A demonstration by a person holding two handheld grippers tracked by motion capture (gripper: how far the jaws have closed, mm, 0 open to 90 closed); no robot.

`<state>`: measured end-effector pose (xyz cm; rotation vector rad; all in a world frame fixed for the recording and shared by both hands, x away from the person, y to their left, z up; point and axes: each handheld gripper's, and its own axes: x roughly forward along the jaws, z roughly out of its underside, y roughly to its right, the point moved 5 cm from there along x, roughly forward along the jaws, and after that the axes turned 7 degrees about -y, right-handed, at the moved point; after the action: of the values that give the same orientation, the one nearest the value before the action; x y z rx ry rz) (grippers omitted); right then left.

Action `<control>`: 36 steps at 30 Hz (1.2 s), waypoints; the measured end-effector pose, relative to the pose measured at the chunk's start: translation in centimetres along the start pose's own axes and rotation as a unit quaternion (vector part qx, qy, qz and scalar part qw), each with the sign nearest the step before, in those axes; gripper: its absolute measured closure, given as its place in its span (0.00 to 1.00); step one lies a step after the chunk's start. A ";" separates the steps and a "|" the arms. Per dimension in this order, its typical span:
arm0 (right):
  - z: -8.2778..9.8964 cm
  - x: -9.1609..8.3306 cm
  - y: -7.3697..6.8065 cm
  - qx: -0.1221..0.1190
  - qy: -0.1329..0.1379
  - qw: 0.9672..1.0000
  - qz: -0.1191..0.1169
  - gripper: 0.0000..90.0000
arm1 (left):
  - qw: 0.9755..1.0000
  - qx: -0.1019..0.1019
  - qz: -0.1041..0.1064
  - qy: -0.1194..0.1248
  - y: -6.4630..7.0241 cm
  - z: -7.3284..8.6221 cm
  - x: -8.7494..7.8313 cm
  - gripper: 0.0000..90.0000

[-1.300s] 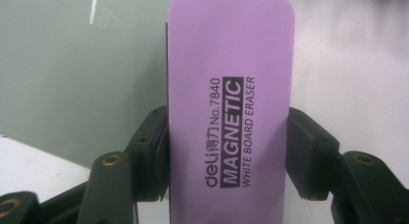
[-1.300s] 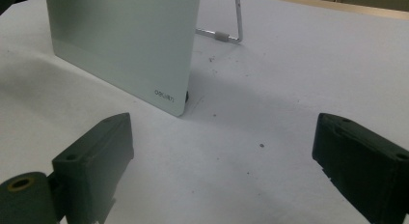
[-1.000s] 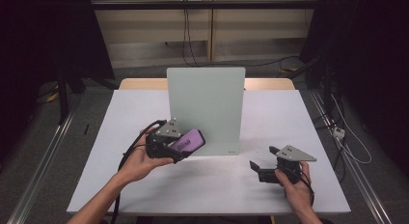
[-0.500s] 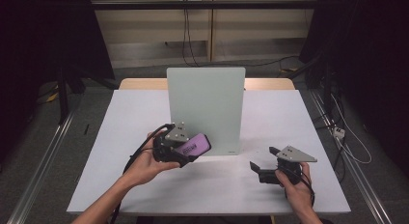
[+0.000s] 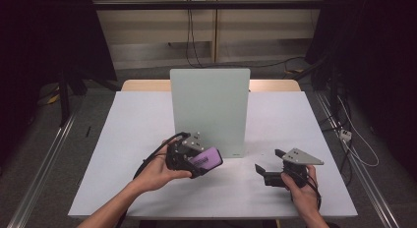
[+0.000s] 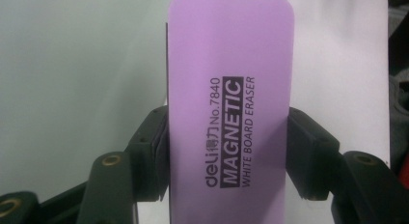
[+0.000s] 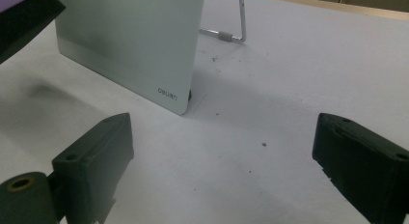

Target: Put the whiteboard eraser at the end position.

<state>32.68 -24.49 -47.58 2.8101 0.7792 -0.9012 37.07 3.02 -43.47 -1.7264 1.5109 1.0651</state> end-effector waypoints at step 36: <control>-0.1 0.1 -0.2 -0.007 0.000 1.000 0.000 0.08 | 0.997 0.003 0.038 -0.067 1.9 -0.4 4.9 0.45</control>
<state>32.68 -24.27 -47.51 2.7979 0.7822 -0.8925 35.38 -0.06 -47.40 -1.5722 1.5027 1.1895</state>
